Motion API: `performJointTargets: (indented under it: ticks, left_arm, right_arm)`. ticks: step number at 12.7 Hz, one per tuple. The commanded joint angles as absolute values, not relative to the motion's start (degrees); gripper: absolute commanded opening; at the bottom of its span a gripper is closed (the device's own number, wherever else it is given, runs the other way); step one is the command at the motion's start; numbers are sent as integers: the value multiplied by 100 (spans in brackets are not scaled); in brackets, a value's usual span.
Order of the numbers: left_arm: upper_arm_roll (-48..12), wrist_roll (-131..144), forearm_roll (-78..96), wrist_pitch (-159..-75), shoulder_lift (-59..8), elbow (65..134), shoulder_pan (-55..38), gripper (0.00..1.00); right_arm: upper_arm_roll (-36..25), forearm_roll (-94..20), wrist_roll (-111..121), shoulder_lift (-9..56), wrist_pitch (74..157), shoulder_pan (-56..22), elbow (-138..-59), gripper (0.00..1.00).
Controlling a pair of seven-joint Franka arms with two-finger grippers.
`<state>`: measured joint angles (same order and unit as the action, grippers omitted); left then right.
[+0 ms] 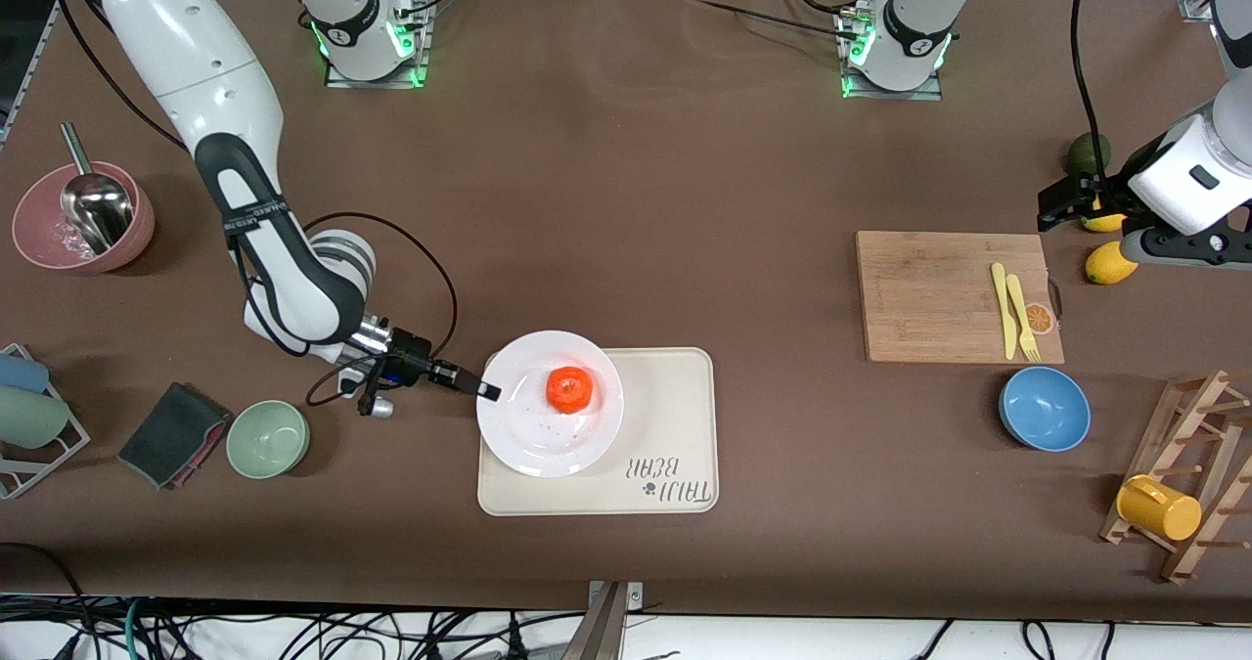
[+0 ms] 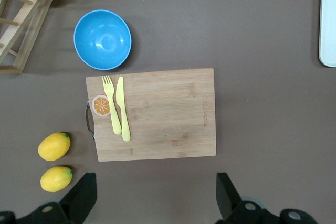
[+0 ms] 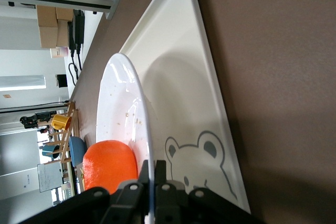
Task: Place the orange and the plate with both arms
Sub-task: 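Carry the plate with the right gripper onto the bear tray, then lower the plate onto the tray and open the right gripper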
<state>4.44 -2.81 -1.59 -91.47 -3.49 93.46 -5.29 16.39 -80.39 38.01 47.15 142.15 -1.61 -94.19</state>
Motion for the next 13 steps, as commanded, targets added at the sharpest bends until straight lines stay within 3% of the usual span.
performJointTargets:
  ticks: [1, 3, 5, 6, 10, 13]
  left_arm:
    - [466, -413, -264, -9018, -396, 9211, -571, 100]
    - [457, -413, -264, -9018, -404, 9211, -571, 100]
    - [457, -413, -264, -9018, -404, 9211, -571, 100]
    - [457, -413, -264, -9018, -404, 9211, -571, 100]
    - [457, -413, -264, -9018, -404, 9211, -580, 100]
    - [457, -413, -264, -9018, -404, 9211, -580, 100]
  right_arm:
    - [1688, -7919, 3638, 5054, 14387, -264, -8991, 0]
    - [1688, -7919, 3691, 5027, 14379, -246, -9009, 0]
    - [1679, -7657, 3665, 4992, 14361, -229, -9026, 52]
    - [1679, -7455, 3639, 4966, 14361, -220, -9026, 99]
    - [1600, -6805, 3612, 4379, 14178, -141, -9455, 100]
    - [1434, -5147, 3175, 3467, 13312, 228, -10185, 100]
